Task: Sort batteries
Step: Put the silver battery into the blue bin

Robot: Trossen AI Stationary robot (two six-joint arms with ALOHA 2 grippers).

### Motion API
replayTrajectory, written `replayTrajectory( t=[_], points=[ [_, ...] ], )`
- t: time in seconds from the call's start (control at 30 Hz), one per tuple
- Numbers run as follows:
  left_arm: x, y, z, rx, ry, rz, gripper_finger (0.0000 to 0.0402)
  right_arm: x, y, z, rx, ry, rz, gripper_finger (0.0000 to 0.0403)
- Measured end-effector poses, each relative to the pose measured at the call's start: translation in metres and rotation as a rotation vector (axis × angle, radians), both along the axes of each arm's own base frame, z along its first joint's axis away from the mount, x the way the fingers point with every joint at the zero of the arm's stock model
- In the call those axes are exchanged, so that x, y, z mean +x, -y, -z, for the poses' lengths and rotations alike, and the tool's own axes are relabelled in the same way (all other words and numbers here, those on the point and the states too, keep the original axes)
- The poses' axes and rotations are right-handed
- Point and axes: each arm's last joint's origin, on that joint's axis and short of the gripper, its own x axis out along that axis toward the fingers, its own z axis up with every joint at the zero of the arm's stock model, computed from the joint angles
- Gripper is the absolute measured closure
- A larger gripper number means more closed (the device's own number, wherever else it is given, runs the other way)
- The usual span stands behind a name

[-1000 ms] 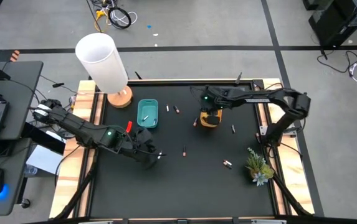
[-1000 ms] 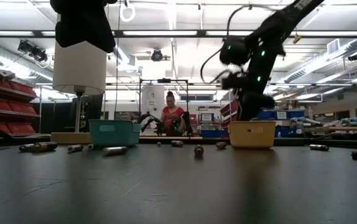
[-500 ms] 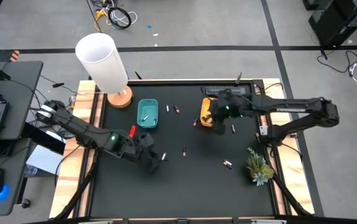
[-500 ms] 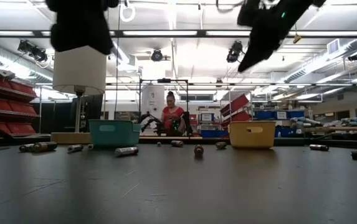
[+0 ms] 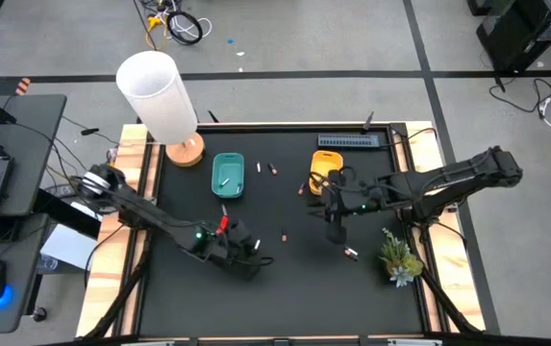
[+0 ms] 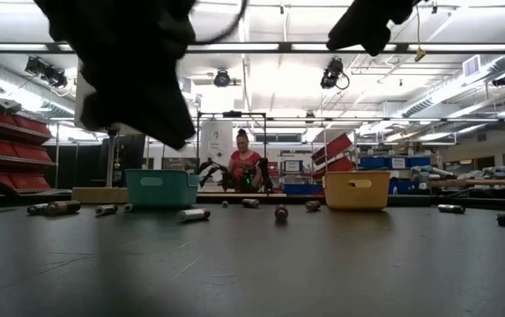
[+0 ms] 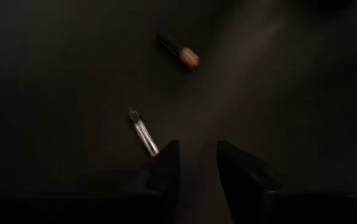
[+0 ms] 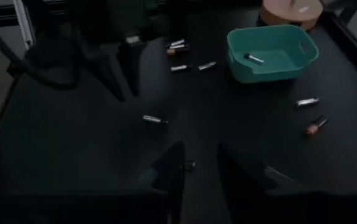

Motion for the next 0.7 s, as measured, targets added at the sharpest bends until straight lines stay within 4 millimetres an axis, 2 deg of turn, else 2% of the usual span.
replayTrajectory(
  t=[0.27,0.53,0.7],
  points=[
    [0.015,0.003,0.034,0.186,0.101,-0.197,0.0213,-0.003,-0.015,0.003,0.01,-0.022,-0.025,0.0319],
    [0.028,0.008,0.072,0.188,0.115,-0.235,0.0178,-0.004,-0.017,0.003,0.043,-0.021,-0.006,0.0335],
    [0.028,0.009,0.088,0.187,0.073,-0.238,0.0178,-0.004,-0.02,0.003,0.044,-0.022,-0.018,0.0343]
  ],
)
